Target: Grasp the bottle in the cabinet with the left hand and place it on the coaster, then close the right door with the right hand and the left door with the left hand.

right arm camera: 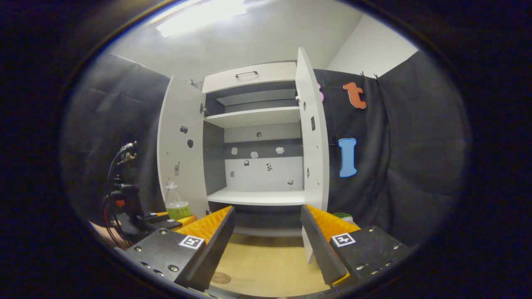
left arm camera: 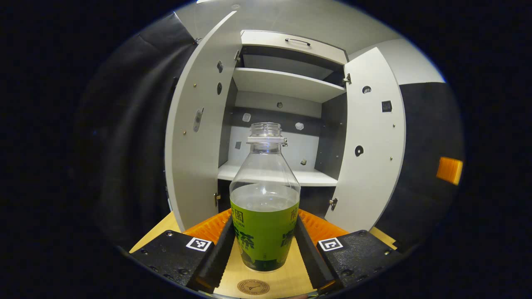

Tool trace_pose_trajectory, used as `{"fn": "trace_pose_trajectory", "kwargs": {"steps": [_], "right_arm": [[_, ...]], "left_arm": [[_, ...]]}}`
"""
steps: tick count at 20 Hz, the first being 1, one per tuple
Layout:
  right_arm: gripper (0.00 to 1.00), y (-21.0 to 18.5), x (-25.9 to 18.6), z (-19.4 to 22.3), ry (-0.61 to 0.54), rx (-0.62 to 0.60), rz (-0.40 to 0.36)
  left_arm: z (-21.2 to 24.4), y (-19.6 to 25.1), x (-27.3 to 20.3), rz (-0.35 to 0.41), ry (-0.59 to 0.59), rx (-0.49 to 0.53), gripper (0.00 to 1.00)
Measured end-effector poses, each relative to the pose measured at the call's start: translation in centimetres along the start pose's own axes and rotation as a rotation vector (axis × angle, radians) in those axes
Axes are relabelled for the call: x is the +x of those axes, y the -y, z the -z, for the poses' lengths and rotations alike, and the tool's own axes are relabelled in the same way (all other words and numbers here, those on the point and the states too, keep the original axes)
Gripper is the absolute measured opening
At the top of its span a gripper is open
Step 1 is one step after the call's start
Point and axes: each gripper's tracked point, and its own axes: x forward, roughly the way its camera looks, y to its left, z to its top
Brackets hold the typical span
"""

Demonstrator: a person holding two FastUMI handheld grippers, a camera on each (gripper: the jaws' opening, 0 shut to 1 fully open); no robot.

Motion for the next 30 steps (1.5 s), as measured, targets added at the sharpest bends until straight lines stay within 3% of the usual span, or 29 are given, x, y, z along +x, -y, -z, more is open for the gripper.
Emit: {"fn": "trace_pose_trajectory", "kwargs": {"steps": [4, 5, 9, 15, 24, 30], "right_arm": [[0.96, -1.1, 1.5, 0.9, 0.005, -0.024, -0.042], [0.93, -1.7, 2.0, 1.1, 0.011, -0.020, -0.061], [0.96, -4.0, 4.4, 3.2, 0.000, 0.042, -0.094], [0.96, -6.4, 6.8, 5.0, -0.027, 0.011, -0.106], [0.93, -3.1, 5.4, 5.5, -0.045, -0.003, -0.036], [0.96, 0.9, 2.9, 2.5, 0.020, 0.007, 0.035]], "left_arm": [[9.1, -0.4, -0.7, 0.012, -0.078, 0.008, 0.79], [11.3, -0.8, -0.7, 0.019, -0.080, 0.009, 0.79], [18.8, -0.8, -0.3, 0.076, -0.095, 0.022, 0.79], [24.2, -1.6, 1.1, 0.098, -0.145, 0.044, 0.79], [22.8, -0.8, 0.4, 0.139, -0.169, 0.096, 0.84], [17.1, 0.2, -0.2, 0.141, -0.115, 0.153, 0.86]]}}
